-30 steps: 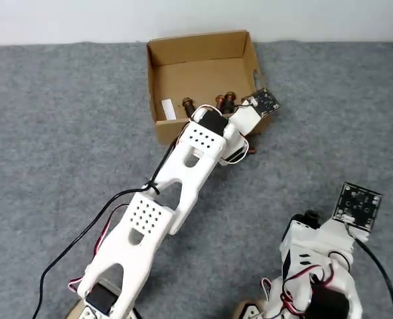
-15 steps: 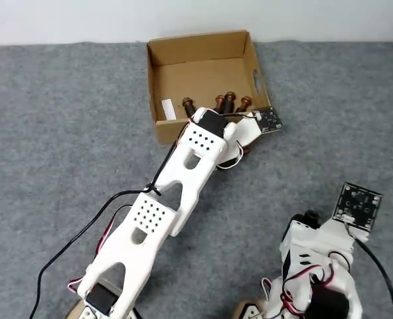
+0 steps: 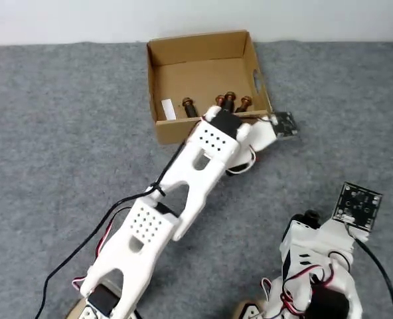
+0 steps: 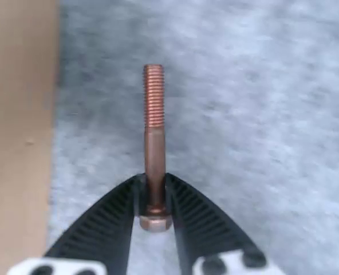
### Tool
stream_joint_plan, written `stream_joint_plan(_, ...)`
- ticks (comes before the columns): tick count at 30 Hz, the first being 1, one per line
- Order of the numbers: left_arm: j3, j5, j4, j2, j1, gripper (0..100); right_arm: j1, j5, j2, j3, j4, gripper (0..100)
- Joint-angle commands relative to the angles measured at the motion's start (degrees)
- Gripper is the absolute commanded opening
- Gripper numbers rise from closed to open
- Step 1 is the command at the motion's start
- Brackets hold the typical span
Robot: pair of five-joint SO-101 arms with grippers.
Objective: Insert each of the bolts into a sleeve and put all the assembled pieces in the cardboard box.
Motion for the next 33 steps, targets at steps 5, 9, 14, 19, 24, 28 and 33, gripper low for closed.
stream_joint_plan(5,19.56,12.31,1.67,-21.10,-1.14,0,0.57,0.44,0.31,-0.09,-1.36,0.9)
stream_joint_plan(9,29.14,23.74,1.67,-27.96,-2.20,0,0.40,0.44,0.31,0.00,-1.36,0.9)
stream_joint_plan(14,39.78,41.14,1.67,-35.60,-2.46,0,0.40,0.44,0.31,0.00,-1.36,0.9)
stream_joint_plan(19,48.84,59.08,1.58,-45.01,-2.20,0,0.40,0.44,0.31,0.00,-1.36,0.9)
stream_joint_plan(24,56.48,77.36,1.58,-54.68,-2.46,0,0.57,0.44,0.31,0.00,-1.36,0.9)
stream_joint_plan(28,62.20,85.63,1.58,-60.84,-2.73,0,0.57,0.44,0.31,0.00,-1.36,0.9)
stream_joint_plan(33,65.45,97.41,-0.70,-65.23,-9.41,1,0.57,0.44,0.31,0.00,-1.36,0.9)
